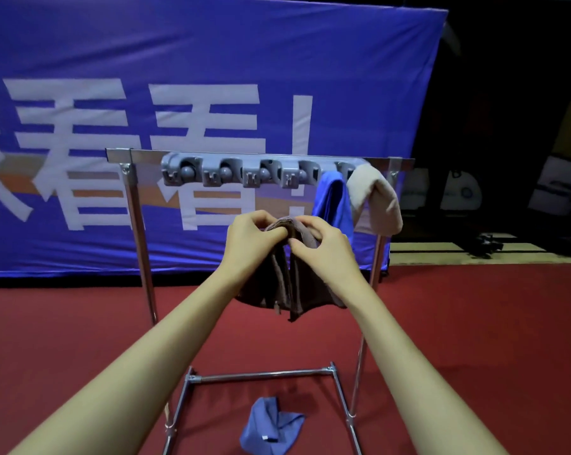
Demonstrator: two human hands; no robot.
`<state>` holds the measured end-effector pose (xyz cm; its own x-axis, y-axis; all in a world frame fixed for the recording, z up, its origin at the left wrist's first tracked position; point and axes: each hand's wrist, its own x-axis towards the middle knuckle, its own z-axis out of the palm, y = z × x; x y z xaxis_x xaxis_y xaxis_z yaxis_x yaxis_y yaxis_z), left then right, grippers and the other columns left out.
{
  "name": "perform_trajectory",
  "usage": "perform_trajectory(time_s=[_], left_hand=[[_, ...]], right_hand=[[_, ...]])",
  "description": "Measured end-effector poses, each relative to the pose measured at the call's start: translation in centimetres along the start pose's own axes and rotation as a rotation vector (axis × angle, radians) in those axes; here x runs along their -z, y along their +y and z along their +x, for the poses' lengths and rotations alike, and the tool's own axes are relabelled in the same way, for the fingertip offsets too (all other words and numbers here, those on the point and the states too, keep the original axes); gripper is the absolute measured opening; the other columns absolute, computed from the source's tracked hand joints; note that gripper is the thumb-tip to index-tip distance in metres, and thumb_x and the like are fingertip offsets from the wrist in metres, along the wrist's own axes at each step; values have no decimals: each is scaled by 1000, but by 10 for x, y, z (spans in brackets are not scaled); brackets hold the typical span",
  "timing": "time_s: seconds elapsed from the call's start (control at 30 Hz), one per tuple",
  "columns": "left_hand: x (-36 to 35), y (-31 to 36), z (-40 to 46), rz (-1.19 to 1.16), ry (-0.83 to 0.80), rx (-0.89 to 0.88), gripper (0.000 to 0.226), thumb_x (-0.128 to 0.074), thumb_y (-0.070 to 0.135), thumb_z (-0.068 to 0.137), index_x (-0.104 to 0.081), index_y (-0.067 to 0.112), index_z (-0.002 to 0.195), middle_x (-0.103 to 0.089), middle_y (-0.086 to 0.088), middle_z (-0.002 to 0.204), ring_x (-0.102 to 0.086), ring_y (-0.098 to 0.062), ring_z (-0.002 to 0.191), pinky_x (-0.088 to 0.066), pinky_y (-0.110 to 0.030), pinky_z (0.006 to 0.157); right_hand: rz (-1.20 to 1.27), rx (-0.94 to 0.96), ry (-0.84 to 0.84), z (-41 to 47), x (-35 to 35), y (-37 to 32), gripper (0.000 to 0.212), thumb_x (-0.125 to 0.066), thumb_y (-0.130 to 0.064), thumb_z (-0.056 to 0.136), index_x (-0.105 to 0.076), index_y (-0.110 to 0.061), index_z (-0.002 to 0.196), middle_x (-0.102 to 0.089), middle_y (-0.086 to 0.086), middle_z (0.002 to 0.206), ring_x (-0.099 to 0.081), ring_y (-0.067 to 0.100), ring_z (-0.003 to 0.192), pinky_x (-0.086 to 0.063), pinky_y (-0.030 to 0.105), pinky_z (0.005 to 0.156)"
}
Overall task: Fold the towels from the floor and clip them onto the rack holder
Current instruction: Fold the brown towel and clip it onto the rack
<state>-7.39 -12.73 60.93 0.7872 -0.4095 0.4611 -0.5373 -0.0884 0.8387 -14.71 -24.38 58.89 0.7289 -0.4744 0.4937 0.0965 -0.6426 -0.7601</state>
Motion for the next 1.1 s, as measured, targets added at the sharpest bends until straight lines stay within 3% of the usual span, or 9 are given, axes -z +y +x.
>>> perform_trajectory(time_s=[0.13,0.23,0.33,0.43,0.57,0.67,0.8,0.97,1.1], left_hand=[[2,5,22,-83,-3,-41,5,-70,15,72,-66,15,68,-65,2,63,-58,-8,62,-46,-25,64],[0,12,43,-116,21,-106,3,-68,10,75,-69,11,77,-71,-5,72,-66,-13,68,-56,-33,70],[-5,19,65,-57,72,-205,18,-63,9,78,-72,15,93,-74,-2,87,-69,-14,84,-55,-34,83],[-7,30,85,1,116,-271,30,-56,7,81,-71,17,106,-73,1,101,-66,-7,96,-51,-29,92],[-13,41,106,33,163,-306,33,-53,7,83,-69,16,111,-71,0,108,-63,-9,102,-48,-26,93],[-22,34,116,76,143,-311,37,-49,6,82,-68,18,111,-71,2,109,-63,-12,106,-49,-32,95],[-27,5,118,139,108,-269,40,-47,-2,80,-69,16,108,-72,-1,105,-64,-15,102,-48,-26,90],[-27,-3,118,150,35,-262,42,-46,-3,83,-63,12,119,-69,-5,112,-60,-11,101,-38,-13,83],[-23,-8,119,118,-67,-254,45,-44,-1,85,-62,17,122,-68,-1,112,-56,-5,99,-39,-8,79]], right_hand=[[216,20,-1,15,6,-4,36,-56,-9,83,-64,-22,115,-69,-8,110,-62,2,104,-48,26,97],[270,71,58,30,8,-10,37,-52,-5,87,-63,-20,118,-67,-13,112,-57,-9,103,-43,9,92],[277,92,150,55,5,-17,39,-47,-2,86,-64,-18,117,-66,-16,106,-57,-11,96,-38,-1,82],[285,128,207,79,5,-24,41,-45,0,86,-66,-19,114,-63,-23,94,-57,-14,83,-38,-2,75],[266,157,225,109,10,-25,38,-44,-4,88,-64,-18,118,-66,-9,114,-57,0,107,-42,10,92],[241,126,208,124,14,-20,39,-44,-4,88,-63,-19,118,-65,-9,114,-55,1,108,-39,0,83],[189,114,69,124,4,1,42,-42,2,86,-64,-15,117,-65,-4,110,-58,8,103,-37,-3,76],[234,135,8,123,1,14,42,-42,3,88,-62,-17,119,-64,-8,113,-56,2,109,-40,3,89],[279,123,-34,121,2,20,42,-44,2,88,-59,-16,123,-64,-5,119,-56,1,111,-41,4,90]])
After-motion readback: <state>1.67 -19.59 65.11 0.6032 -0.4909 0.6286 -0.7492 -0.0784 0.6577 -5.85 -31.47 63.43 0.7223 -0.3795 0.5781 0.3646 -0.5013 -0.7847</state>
